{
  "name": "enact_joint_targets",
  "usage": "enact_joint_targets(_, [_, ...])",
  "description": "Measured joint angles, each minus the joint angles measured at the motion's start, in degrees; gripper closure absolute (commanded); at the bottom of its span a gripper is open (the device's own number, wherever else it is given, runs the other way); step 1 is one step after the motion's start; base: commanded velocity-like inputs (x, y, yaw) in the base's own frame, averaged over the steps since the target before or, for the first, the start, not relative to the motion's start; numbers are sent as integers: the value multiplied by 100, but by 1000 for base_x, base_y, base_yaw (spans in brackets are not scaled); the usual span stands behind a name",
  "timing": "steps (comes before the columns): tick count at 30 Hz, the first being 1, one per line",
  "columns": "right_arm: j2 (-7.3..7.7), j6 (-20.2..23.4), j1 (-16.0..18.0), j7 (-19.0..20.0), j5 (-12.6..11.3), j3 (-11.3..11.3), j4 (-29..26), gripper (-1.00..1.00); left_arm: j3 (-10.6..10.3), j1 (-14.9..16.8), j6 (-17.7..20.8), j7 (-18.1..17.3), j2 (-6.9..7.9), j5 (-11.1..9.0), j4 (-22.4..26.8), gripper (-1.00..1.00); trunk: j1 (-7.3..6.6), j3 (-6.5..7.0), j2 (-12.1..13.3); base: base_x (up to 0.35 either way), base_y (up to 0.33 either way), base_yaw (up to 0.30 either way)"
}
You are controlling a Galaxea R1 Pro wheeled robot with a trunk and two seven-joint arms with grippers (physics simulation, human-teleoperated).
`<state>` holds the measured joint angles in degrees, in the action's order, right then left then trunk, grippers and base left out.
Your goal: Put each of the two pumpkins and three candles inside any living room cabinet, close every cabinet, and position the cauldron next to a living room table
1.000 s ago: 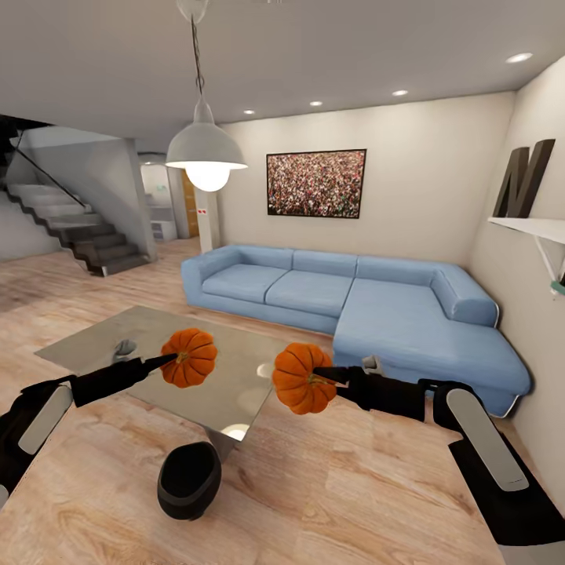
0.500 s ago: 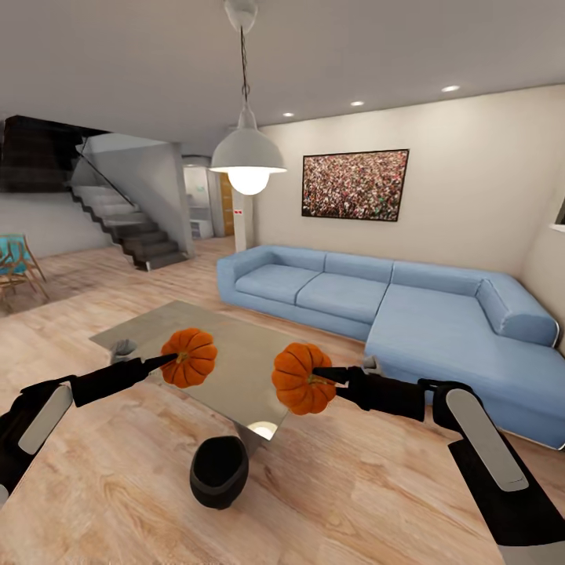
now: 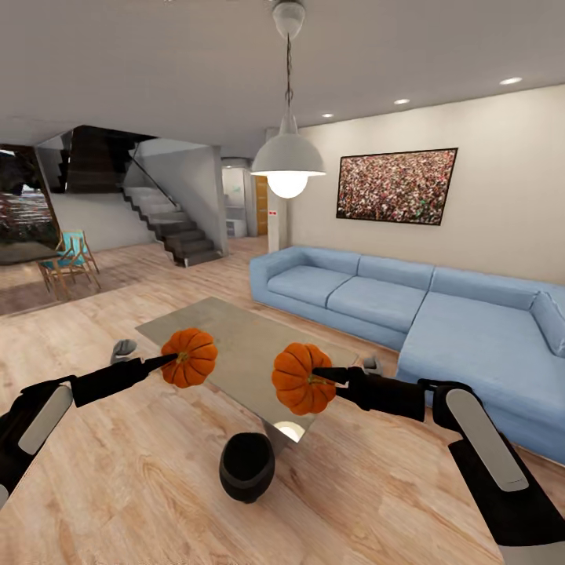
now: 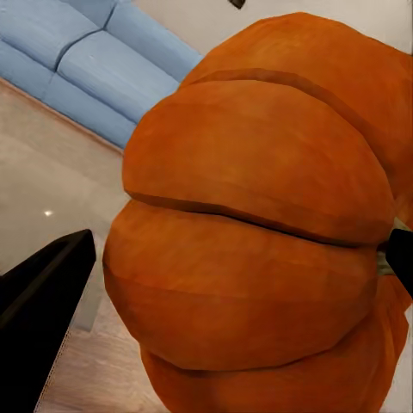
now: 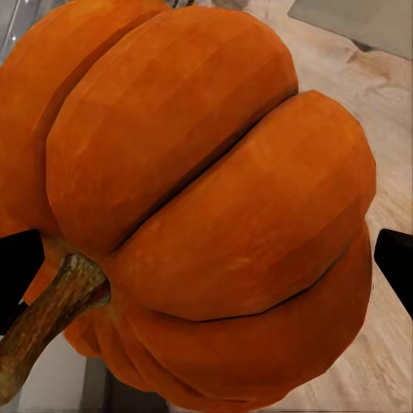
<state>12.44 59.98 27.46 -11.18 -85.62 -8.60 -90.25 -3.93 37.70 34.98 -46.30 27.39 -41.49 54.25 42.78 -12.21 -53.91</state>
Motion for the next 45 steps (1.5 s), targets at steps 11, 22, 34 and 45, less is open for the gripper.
enact_joint_targets(11, [0, -1, 0, 0, -1, -6, -2, 100, 0, 0, 0, -1, 0, 2, -2, 100, -242, 198, 442, 0, 0, 287])
enact_joint_targets(22, [0, -1, 0, 0, -2, -16, -9, 100, 1, 0, 0, -7, 0, 1, -8, 100, -484, 396, 884, 0, 0, 288])
enact_joint_targets(34, [0, 0, 0, -5, 10, -17, -10, 100, 1, 1, -1, -9, 0, 0, -10, 100, -748, 612, 1366, 0, 0, 288])
enact_joint_targets(45, [0, -1, -1, -9, 8, -17, -10, 100, 3, -1, -1, -9, 0, -4, -18, 100, -990, 810, 1809, 0, 0, 288])
